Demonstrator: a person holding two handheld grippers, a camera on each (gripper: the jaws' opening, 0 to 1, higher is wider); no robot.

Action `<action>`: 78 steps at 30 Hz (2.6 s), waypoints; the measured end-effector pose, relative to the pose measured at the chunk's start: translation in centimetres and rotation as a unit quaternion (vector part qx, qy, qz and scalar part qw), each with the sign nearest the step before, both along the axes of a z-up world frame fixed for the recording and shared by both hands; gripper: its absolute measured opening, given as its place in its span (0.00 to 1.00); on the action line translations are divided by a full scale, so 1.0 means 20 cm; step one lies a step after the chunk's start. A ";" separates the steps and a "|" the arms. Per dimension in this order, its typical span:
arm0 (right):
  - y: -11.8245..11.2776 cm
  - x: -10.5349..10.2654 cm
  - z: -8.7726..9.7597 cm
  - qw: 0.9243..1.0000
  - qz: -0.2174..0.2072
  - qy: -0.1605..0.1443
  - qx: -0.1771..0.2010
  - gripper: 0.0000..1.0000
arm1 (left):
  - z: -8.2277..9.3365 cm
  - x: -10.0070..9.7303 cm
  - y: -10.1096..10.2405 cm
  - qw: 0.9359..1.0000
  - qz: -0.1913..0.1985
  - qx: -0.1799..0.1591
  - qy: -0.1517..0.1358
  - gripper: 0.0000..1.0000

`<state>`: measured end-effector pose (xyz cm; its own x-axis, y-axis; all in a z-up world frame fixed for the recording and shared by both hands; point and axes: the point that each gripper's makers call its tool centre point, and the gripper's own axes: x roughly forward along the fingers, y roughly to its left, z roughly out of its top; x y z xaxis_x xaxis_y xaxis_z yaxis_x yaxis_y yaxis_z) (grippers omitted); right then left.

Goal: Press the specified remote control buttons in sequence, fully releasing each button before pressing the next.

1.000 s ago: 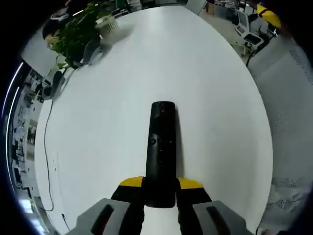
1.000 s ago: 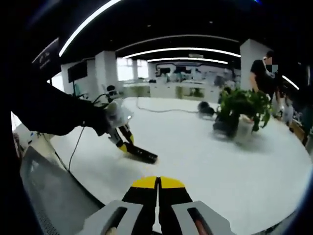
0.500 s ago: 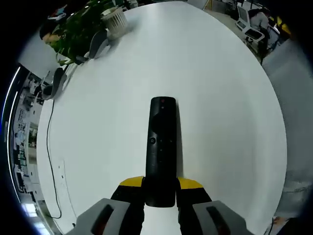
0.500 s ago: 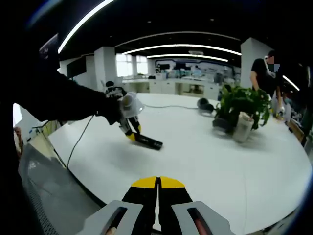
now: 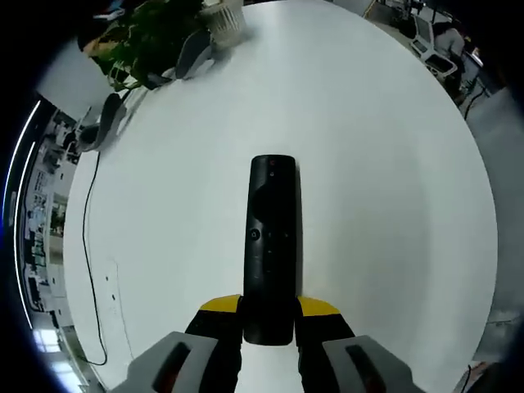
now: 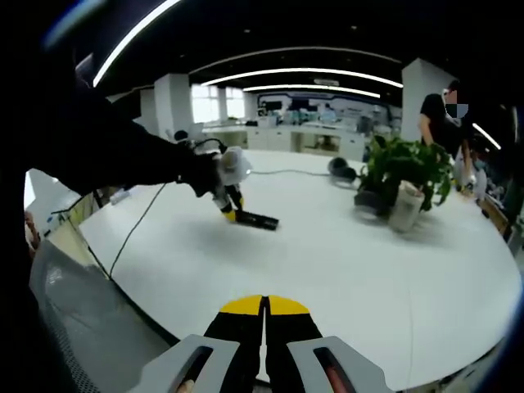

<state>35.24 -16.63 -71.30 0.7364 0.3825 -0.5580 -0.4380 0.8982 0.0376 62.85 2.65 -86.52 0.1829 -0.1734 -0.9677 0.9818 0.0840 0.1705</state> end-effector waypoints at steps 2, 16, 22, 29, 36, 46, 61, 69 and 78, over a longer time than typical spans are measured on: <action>0.00 0.00 0.00 1.000 -0.001 0.002 -0.001 0.00 | -0.01 0.01 0.00 1.000 0.005 0.002 0.011 0.24; 0.00 0.00 0.00 1.000 0.000 0.001 0.000 0.00 | 0.01 0.06 0.01 0.997 0.070 -0.007 -0.009 0.31; 0.00 0.00 0.02 1.000 0.001 -0.013 0.004 0.00 | 0.01 0.01 0.02 0.989 0.140 -0.041 0.024 0.52; 0.02 0.00 0.07 0.999 0.005 -0.039 0.010 0.00 | 0.15 -0.08 0.01 0.974 0.187 -0.126 -0.014 0.63; 0.04 0.00 0.11 0.998 0.006 -0.051 0.037 0.09 | 0.37 -0.23 0.03 0.956 0.204 -0.203 -0.052 0.66; 0.00 0.03 0.10 0.998 -0.023 -0.056 0.015 0.29 | 0.59 -0.48 0.07 0.928 0.235 -0.280 -0.075 0.66; -0.03 0.06 0.07 0.997 -0.046 -0.063 0.001 0.92 | 0.86 -0.79 0.09 0.875 0.294 -0.364 -0.125 0.68; -0.05 0.07 0.11 0.995 -0.065 -0.081 0.010 0.98 | 0.97 -1.10 0.25 0.840 0.349 -0.389 -0.145 0.78; -0.07 0.07 0.09 0.994 -0.075 -0.075 -0.004 0.99 | 1.00 -1.36 0.39 0.783 0.420 -0.426 -0.169 0.90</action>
<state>36.71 -18.13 -69.56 0.8599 0.2575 -0.4407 -0.2984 0.9541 -0.0248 35.65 10.37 -66.61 0.7997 -0.4118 -0.4369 0.4307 0.9005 -0.0604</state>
